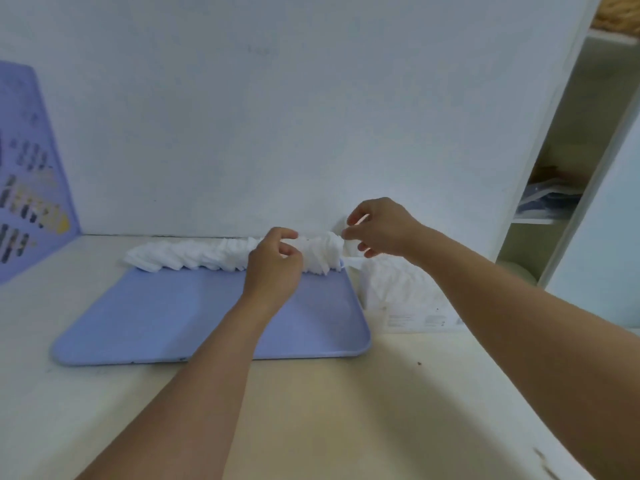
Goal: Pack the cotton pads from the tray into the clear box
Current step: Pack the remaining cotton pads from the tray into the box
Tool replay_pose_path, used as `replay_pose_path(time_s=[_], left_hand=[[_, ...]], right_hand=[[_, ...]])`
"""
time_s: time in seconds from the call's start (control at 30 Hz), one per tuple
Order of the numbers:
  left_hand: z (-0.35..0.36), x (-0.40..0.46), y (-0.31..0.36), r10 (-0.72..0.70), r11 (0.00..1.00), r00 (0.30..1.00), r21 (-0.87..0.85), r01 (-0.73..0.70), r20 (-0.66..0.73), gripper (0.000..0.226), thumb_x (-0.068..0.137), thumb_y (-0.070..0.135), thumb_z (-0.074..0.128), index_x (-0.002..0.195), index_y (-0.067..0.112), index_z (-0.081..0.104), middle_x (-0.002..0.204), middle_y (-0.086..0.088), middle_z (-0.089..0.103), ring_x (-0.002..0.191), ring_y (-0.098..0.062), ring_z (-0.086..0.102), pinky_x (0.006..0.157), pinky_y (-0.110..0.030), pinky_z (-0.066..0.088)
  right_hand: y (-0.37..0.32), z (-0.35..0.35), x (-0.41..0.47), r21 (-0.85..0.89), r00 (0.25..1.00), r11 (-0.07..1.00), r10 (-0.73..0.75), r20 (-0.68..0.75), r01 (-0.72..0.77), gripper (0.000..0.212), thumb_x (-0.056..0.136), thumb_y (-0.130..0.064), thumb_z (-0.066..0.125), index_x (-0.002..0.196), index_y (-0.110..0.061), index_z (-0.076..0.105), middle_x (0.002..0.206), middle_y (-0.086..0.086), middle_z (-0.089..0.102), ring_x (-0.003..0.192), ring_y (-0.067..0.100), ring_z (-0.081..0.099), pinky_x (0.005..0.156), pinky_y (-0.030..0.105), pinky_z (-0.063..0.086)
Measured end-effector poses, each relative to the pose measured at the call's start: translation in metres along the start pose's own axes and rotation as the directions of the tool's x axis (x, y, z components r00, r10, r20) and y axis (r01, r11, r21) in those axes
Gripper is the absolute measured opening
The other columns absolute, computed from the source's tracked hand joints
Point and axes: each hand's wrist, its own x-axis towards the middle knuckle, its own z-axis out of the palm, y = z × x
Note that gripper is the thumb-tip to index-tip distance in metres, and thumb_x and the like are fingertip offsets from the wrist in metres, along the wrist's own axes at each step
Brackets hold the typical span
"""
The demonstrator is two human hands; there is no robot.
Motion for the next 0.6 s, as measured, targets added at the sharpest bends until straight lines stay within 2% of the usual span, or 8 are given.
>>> replay_pose_path(time_s=[0.1,0.17,0.2,0.27,0.37,0.43,0.5,0.6], left_hand=[[-0.026,0.009,-0.026,-0.008,0.99,1.0,0.142,0.01,-0.011,0.042,0.088,-0.003,0.047,0.116,0.027,0.057,0.105,0.0,0.063,0.075,-0.012,0.057,0.05,-0.02,0.043],[-0.028,0.008,-0.036,-0.019,0.986,0.999,0.166,0.014,0.03,0.046,0.086,-0.004,0.047,0.118,0.028,0.056,0.109,-0.001,0.061,0.077,-0.015,0.057,0.056,-0.024,0.043],[-0.025,0.009,-0.04,-0.007,0.984,0.999,0.176,-0.001,0.044,0.047,0.086,-0.002,0.048,0.12,0.029,0.056,0.109,0.0,0.06,0.077,-0.015,0.058,0.058,-0.025,0.043],[-0.018,0.011,-0.046,0.04,0.976,0.996,0.212,-0.056,0.076,0.044,0.088,0.003,0.053,0.124,0.029,0.057,0.104,0.004,0.058,0.075,-0.014,0.058,0.059,-0.025,0.043],[-0.009,0.012,-0.05,0.071,0.959,0.989,0.263,-0.103,0.128,0.039,0.09,0.013,0.058,0.124,0.03,0.057,0.102,0.01,0.056,0.079,-0.011,0.058,0.065,-0.027,0.046],[-0.006,0.015,-0.052,0.064,0.951,0.986,0.29,-0.107,0.153,0.037,0.09,0.016,0.057,0.123,0.031,0.056,0.104,0.01,0.056,0.081,-0.012,0.057,0.069,-0.029,0.047],[-0.003,0.017,-0.051,0.063,0.946,0.985,0.306,-0.11,0.16,0.037,0.089,0.017,0.058,0.123,0.031,0.056,0.104,0.01,0.057,0.08,-0.015,0.057,0.074,-0.032,0.049],[0.001,0.016,-0.049,0.062,0.938,0.983,0.326,-0.116,0.171,0.038,0.089,0.017,0.058,0.124,0.03,0.056,0.108,0.007,0.059,0.084,-0.02,0.059,0.083,-0.038,0.053]], right_hand=[[-0.009,0.03,0.029,-0.303,0.983,0.946,-0.068,0.173,0.119,0.051,0.09,-0.031,0.074,0.135,-0.017,0.056,0.13,0.01,0.061,0.104,0.024,0.061,0.083,0.03,0.05],[-0.011,0.04,0.044,-0.478,0.97,0.855,-0.108,0.218,0.202,0.055,0.095,-0.04,0.067,0.141,-0.013,0.053,0.141,0.01,0.055,0.125,0.028,0.053,0.092,0.03,0.041],[-0.011,0.04,0.051,-0.526,0.973,0.823,-0.134,0.188,0.215,0.051,0.096,-0.04,0.064,0.138,-0.01,0.057,0.141,0.012,0.056,0.127,0.031,0.053,0.096,0.032,0.043],[-0.011,0.037,0.065,-0.554,0.986,0.816,-0.123,0.111,0.164,0.044,0.094,-0.039,0.062,0.121,-0.005,0.066,0.125,0.015,0.066,0.112,0.033,0.062,0.091,0.038,0.053],[-0.015,0.025,0.074,-0.602,0.973,0.798,0.116,0.198,0.028,0.046,0.078,-0.053,0.071,0.095,-0.011,0.068,0.096,0.009,0.073,0.081,0.025,0.071,0.063,0.03,0.055],[-0.016,0.024,0.076,-0.646,0.93,0.763,0.243,0.277,-0.008,0.046,0.072,-0.053,0.078,0.092,-0.014,0.066,0.094,0.006,0.072,0.081,0.023,0.073,0.065,0.03,0.059],[-0.015,0.03,0.078,-0.676,0.91,0.737,0.275,0.309,0.006,0.044,0.071,-0.044,0.083,0.095,-0.012,0.065,0.099,0.007,0.07,0.086,0.025,0.073,0.073,0.034,0.063],[-0.013,0.039,0.078,-0.64,0.903,0.768,0.278,0.327,-0.005,0.052,0.075,-0.035,0.084,0.115,-0.009,0.062,0.109,0.008,0.066,0.089,0.027,0.074,0.08,0.037,0.063]])
